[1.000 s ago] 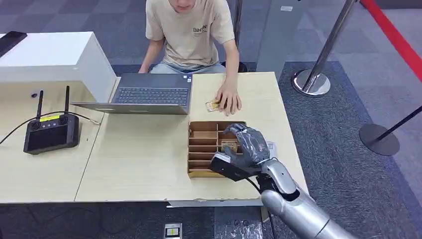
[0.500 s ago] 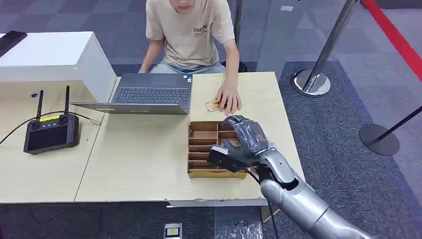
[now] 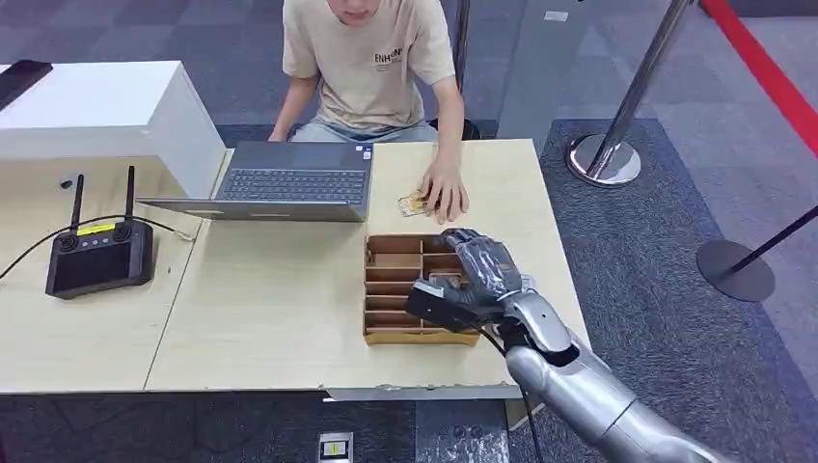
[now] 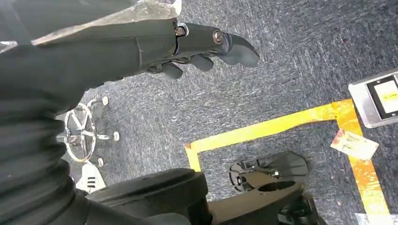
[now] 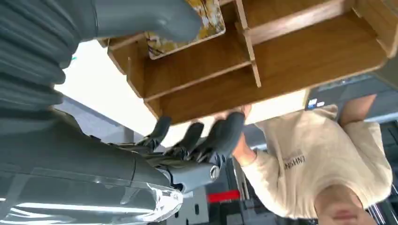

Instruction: Pass the card to the sensor for recognition and then transmit it.

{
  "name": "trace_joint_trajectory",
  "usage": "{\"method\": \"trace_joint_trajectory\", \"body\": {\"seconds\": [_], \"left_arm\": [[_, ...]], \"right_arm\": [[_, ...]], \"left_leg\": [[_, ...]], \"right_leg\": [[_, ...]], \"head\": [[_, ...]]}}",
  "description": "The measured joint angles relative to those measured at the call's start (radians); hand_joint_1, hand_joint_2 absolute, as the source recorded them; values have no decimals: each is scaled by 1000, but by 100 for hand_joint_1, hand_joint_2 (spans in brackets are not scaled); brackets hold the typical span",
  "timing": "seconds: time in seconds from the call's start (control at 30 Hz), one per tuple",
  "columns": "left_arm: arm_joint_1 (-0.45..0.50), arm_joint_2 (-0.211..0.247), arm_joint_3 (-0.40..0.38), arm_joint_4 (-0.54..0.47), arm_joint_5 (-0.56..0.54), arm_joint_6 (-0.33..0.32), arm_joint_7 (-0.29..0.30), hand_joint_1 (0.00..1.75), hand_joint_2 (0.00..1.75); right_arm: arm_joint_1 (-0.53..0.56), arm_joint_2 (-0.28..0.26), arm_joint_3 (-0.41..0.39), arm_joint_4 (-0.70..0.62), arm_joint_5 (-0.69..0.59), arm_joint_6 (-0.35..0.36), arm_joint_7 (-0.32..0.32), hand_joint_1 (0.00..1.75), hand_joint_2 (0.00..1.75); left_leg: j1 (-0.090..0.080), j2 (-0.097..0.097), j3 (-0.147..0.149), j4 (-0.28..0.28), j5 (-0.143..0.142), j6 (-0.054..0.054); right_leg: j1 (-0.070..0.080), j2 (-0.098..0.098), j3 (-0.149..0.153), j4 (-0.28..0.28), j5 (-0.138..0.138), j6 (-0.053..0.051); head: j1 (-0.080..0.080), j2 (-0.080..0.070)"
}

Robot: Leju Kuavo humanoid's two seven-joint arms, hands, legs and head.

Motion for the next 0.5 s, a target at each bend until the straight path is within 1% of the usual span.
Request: {"method": "trace_joint_trajectory", "body": {"seconds": [0.07,0.2,0.27,0.33,0.5], "left_arm": [[0,0,0,0,0,0,0,0,175],[0,0,0,0,-1,-2,1,0,175],[-1,0,0,0,-1,-2,3,0,175],[-2,0,0,0,-1,-2,3,0,175],[-2,0,0,0,-3,-1,3,0,175]], "right_arm": [[0,0,5,9,-23,16,-1,61,175],[-1,0,14,22,-39,41,-4,63,175],[-9,0,17,27,-40,49,-6,68,175],[-13,0,20,33,-40,56,-6,68,175],[-21,0,30,44,-38,66,-6,87,175]], "left_leg": [[0,0,0,0,0,0],[0,0,0,0,0,0],[0,0,0,0,0,0],[0,0,0,0,0,0],[0,0,0,0,0,0]], "right_leg": [[0,0,0,0,0,0],[0,0,0,0,0,0],[0,0,0,0,0,0],[0,0,0,0,0,0],[0,0,0,0,0,0]], "head": [[0,0],[0,0],[0,0],[0,0],[0,0]]}}
